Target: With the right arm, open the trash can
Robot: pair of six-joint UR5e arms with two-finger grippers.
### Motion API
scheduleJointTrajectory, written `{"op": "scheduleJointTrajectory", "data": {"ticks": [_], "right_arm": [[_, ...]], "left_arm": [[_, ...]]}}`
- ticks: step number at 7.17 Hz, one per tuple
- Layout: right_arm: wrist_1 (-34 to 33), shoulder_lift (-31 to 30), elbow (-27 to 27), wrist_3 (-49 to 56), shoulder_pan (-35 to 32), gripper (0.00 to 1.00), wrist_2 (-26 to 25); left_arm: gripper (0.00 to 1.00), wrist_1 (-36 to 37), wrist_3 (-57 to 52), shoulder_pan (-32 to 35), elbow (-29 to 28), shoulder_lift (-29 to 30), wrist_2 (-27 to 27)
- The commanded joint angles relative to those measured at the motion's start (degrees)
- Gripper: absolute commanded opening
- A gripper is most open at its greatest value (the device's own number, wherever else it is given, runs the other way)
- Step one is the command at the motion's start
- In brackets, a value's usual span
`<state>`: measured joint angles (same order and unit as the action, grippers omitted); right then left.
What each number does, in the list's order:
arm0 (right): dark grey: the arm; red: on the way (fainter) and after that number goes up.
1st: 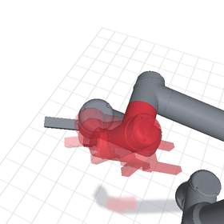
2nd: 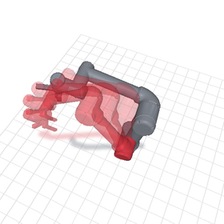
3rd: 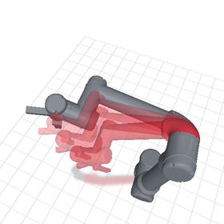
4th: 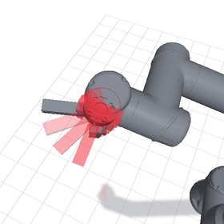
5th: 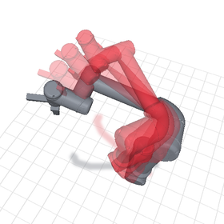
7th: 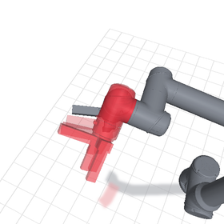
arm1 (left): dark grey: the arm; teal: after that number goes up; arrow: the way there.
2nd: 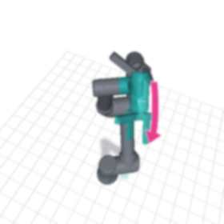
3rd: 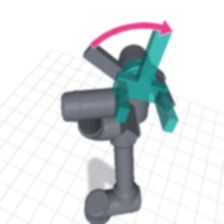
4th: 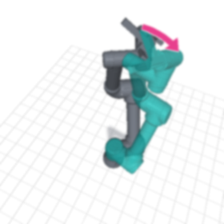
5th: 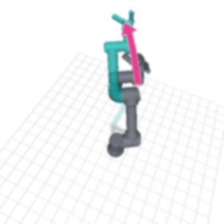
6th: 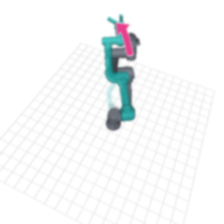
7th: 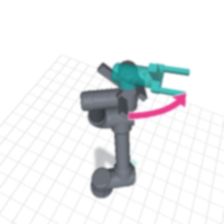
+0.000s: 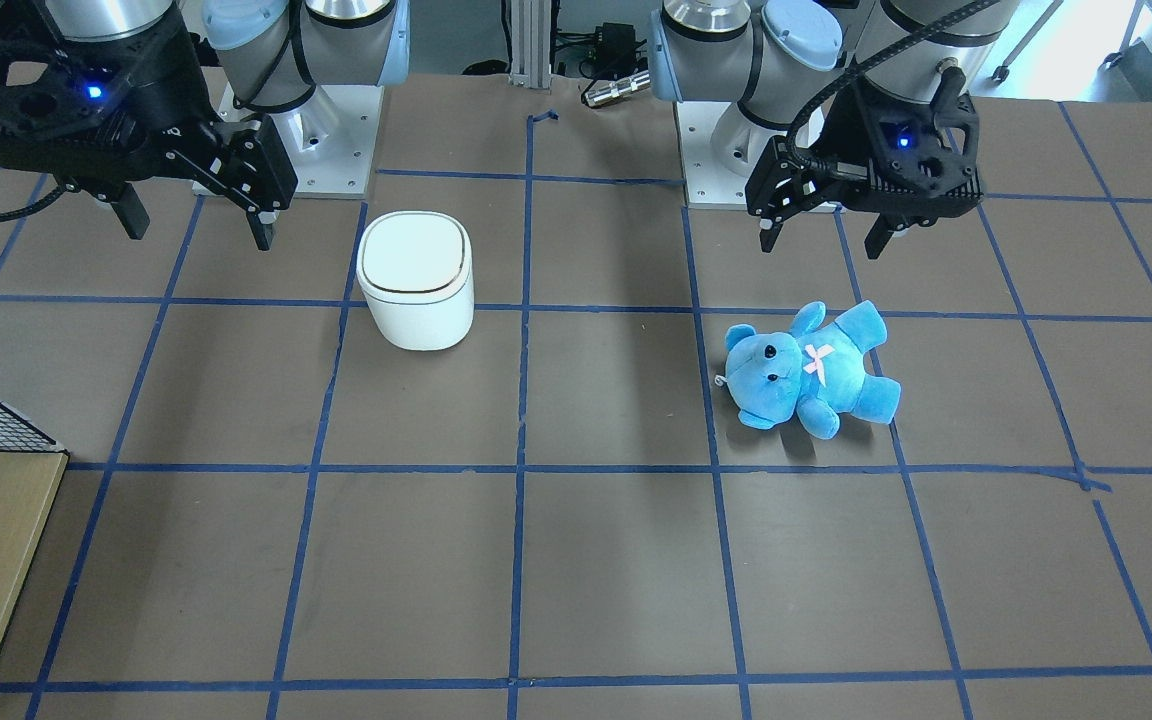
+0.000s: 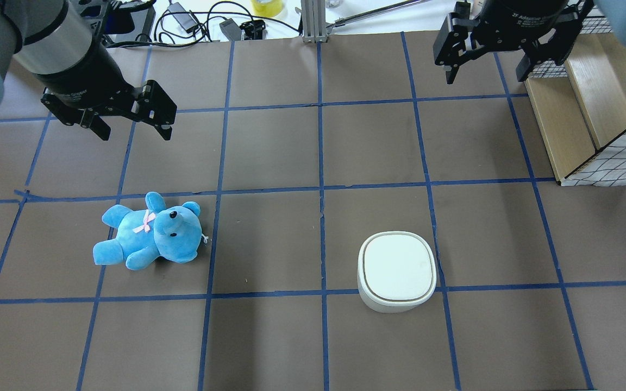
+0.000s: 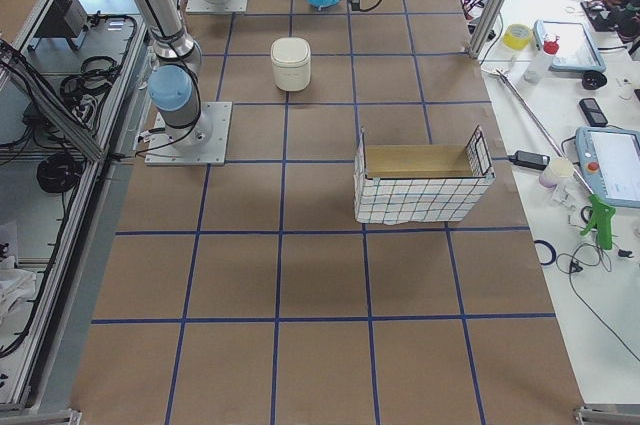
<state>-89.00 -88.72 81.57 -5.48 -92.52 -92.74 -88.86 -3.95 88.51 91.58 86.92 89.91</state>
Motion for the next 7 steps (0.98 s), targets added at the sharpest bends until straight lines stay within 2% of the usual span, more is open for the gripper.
{"op": "scheduleJointTrajectory", "data": {"ticks": [1,2,3,5,6,7], "right_arm": [[0.0,0.0,0.1,-0.1,-0.2,0.90,0.3],[0.0,0.1,0.0,-0.1,-0.2,0.85,0.4],[0.1,0.1,0.0,-0.1,-0.2,0.63,0.5],[4.5,-0.3,0.2,-0.3,-0.5,0.28,3.1],[7.8,-0.2,0.6,-3.9,-2.0,0.17,4.6],[8.0,-0.3,3.7,-7.9,-4.0,0.15,4.8]], "left_arm": [[1.00,0.0,0.0,0.0,0.0,0.0,0.1],[1.00,0.0,0.0,0.0,0.0,0.0,0.0],[1.00,0.0,0.0,0.0,0.0,0.0,0.0],[1.00,0.0,0.0,0.0,0.0,0.0,0.1],[1.00,0.0,0.0,0.0,0.0,0.0,0.0],[1.00,0.0,0.0,0.0,0.0,0.0,0.0]]}}
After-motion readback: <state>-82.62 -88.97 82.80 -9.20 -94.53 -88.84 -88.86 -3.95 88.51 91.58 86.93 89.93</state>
